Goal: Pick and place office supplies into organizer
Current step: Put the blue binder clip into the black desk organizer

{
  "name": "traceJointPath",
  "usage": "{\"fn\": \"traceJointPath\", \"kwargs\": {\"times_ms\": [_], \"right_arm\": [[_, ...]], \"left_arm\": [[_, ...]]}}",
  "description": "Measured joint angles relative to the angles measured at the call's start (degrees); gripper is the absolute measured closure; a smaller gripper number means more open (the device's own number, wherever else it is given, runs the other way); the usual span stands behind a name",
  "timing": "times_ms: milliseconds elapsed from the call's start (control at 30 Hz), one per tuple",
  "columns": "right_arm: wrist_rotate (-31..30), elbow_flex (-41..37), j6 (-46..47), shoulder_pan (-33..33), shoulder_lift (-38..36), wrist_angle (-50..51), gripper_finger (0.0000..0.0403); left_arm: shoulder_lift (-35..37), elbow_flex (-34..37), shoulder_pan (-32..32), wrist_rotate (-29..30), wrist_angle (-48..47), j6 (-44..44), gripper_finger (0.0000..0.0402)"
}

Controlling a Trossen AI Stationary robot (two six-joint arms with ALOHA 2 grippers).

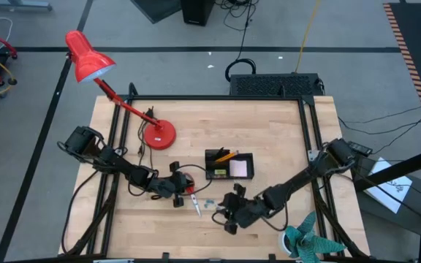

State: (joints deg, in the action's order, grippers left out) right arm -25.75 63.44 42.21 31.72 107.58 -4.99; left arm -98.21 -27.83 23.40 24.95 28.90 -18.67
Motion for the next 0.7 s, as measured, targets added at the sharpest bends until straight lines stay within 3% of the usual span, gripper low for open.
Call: {"fn": "traceJointPath", "kwargs": {"times_ms": [300, 700], "right_arm": [[-3.1, 0.0, 7.0, 0.4, 4.9, -0.5, 0.0279], [-2.3, 0.0, 11.1, -1.5, 5.7, -0.2, 0.023]], "left_arm": [[-0.1, 0.0, 0.1, -0.7, 0.8, -0.2, 0.0355], [0.0, 0.0, 0.4, -0.7, 0.8, 0.1, 0.0355]]}}
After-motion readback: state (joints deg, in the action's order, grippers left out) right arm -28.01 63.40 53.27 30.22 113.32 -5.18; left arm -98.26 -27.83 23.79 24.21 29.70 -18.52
